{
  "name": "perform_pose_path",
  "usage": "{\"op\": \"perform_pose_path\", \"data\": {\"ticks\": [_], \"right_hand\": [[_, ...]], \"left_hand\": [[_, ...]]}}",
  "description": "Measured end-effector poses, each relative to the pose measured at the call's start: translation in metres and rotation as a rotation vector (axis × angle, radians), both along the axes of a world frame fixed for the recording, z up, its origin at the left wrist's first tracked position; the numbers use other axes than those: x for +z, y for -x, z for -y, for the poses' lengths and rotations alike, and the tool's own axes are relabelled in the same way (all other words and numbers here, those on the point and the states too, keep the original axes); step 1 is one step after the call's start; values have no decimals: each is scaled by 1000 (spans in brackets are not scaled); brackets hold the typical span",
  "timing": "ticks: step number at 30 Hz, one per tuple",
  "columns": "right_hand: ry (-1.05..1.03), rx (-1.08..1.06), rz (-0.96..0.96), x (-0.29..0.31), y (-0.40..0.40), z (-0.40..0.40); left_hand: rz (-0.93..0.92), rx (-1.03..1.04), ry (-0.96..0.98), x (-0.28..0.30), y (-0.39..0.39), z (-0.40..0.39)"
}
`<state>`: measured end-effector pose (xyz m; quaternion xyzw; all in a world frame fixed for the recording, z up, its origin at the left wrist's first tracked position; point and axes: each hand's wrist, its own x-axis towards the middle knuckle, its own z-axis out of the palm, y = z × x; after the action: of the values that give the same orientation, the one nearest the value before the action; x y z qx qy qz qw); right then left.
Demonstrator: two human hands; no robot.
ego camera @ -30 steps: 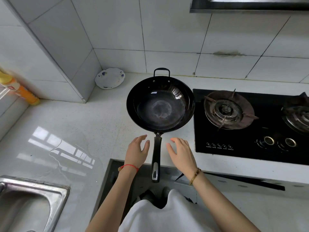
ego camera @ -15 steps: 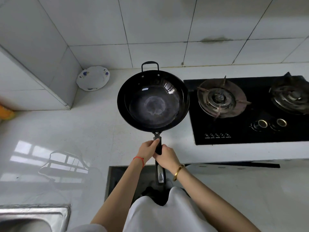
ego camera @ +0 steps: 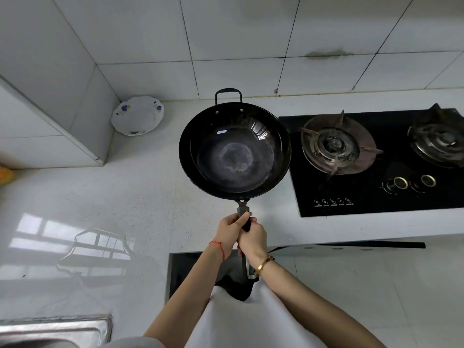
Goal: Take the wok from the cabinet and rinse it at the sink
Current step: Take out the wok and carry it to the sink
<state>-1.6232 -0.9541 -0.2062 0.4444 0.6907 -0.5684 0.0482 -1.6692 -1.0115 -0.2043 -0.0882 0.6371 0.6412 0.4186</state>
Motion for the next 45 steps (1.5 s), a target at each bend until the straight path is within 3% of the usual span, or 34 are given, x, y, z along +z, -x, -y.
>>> {"op": "perform_pose_path", "data": {"ticks": [11,22,45], "right_hand": [[-104,145,-42,8,-4,-6],[-46,431,-104,25,-4,-9],[16,1235,-98,20,-119,32]], "left_hand": [[-40,98,-51,3,-5,-1],[-137,376,26,26,-23,6],[-148,1139,147,32,-206,43]]}}
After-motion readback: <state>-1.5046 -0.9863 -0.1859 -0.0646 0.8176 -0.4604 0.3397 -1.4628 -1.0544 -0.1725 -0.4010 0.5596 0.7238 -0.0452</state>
